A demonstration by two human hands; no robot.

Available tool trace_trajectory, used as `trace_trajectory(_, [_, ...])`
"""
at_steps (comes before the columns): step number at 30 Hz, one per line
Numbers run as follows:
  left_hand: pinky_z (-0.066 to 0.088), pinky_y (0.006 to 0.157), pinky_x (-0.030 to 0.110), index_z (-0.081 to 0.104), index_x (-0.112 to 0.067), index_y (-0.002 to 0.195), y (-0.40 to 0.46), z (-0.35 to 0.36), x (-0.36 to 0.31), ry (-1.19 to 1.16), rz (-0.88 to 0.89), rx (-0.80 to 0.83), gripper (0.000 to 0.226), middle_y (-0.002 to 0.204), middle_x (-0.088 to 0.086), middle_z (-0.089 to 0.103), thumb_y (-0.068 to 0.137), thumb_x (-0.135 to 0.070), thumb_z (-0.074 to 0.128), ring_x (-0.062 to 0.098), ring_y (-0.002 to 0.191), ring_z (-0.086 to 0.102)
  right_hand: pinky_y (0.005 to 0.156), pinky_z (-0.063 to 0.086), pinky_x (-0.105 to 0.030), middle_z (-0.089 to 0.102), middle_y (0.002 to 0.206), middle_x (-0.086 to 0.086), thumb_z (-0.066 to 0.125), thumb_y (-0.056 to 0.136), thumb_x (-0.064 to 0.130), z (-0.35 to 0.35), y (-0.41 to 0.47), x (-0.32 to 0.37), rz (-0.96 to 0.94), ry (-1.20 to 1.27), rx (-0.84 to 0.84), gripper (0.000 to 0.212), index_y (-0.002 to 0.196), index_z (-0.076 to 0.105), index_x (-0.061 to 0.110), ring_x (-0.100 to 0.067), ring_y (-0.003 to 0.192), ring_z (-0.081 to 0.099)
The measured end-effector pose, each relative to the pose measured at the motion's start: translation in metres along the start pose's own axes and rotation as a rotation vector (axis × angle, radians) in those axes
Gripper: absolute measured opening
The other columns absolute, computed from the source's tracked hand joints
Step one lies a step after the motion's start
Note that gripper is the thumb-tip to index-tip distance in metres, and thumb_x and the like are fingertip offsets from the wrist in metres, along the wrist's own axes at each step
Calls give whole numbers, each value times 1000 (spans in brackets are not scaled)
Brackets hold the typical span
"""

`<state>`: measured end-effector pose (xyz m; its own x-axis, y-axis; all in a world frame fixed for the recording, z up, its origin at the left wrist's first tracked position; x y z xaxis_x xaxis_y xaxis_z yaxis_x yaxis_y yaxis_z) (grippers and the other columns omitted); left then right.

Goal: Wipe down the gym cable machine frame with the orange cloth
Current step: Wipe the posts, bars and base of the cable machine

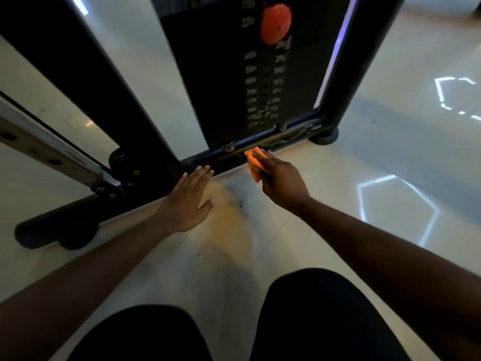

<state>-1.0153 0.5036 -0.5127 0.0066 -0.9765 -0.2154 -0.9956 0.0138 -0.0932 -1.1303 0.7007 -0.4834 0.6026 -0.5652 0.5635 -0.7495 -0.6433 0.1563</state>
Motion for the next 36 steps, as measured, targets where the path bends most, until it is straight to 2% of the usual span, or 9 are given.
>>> trace_trajectory(5, [-1, 132, 39, 19, -11, 171, 27, 15, -3, -44, -68, -34, 77, 180, 8, 14, 110, -44, 52, 22, 167, 6, 109, 58, -49, 49, 166, -12, 57, 109, 26, -7, 12, -21, 10, -10, 1, 59, 166, 41, 27, -30, 135, 64])
trace_trajectory(8, [-1, 133, 44, 18, -7, 171, 55, 32, 4, -24, -100, -121, 82, 179, 12, 13, 109, -46, 54, 27, 167, 7, 113, 54, -53, 42, 170, -14, 68, 103, 17, 15, 27, -41, -13, -65, 30, 73, 168, 37, 24, -36, 146, 55])
trace_trajectory(12, [9, 134, 55, 29, -4, 165, 95, 36, 20, -31, -160, -233, 74, 167, 20, 38, 110, -51, 40, 36, 160, 28, 118, 49, -55, 31, 176, -10, 62, 108, 28, 27, 61, -54, -49, -137, -50, 70, 170, 30, 27, -33, 161, 32])
trace_trajectory(15, [25, 128, 60, 45, -9, 155, 118, 32, 28, -29, -174, -298, 54, 151, 19, 55, 110, -37, 35, 39, 146, 47, 131, 21, -65, 10, 181, -11, 38, 115, 52, 58, 80, -52, -74, -198, -59, 69, 174, 16, 24, -34, 168, 6])
trace_trajectory(18, [38, 120, 56, 52, -10, 151, 131, 31, 36, -52, -170, -322, 49, 145, 21, 61, 109, -27, 34, 41, 135, 54, 131, -3, -67, -12, 181, -14, 30, 115, 57, 94, 81, -49, -54, -238, -87, 77, 174, 1, 18, -38, 167, -14])
trace_trajectory(23, [42, 114, 53, 56, -9, 149, 135, 33, 46, -78, -124, -287, 45, 141, 24, 65, 110, -27, 42, 45, 130, 59, 132, 4, -65, 4, 181, -19, 24, 114, 59, 95, 82, -73, -106, -367, -187, 72, 174, 17, 18, -41, 167, 0])
trace_trajectory(28, [45, 104, 47, 58, -21, 137, 140, 35, 41, 26, -151, -260, 46, 129, 11, 70, 108, -47, 34, 36, 121, 64, 131, -4, -67, 0, 180, -20, 30, 114, 55, 112, 84, -53, 71, -245, -258, 71, 174, 18, 20, -44, 166, -4])
trace_trajectory(32, [40, 109, 49, 52, -24, 144, 135, 36, 40, 49, -155, -292, 44, 132, 9, 68, 109, -48, 38, 34, 124, 62, 133, 3, -63, 8, 181, -18, 35, 115, 56, 101, 80, -79, -145, -421, -173, 69, 174, 21, 22, -41, 167, 3])
trace_trajectory(36, [35, 117, 54, 49, -17, 149, 124, 35, 30, 93, -144, -371, 48, 142, 14, 64, 112, -46, 39, 36, 135, 56, 131, 4, -66, 3, 181, -19, 32, 116, 54, 86, 78, -98, 34, -336, -265, 68, 174, 19, 21, -42, 167, -3])
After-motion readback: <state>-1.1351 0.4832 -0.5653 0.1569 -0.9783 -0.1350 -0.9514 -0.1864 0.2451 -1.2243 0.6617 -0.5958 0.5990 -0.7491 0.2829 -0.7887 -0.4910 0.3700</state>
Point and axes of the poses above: each hand's wrist, its own y-axis towards the middle knuckle, its own z-axis out of the palm, x = y × z, the point moved 10 cm from there along y, towards the middle knuckle
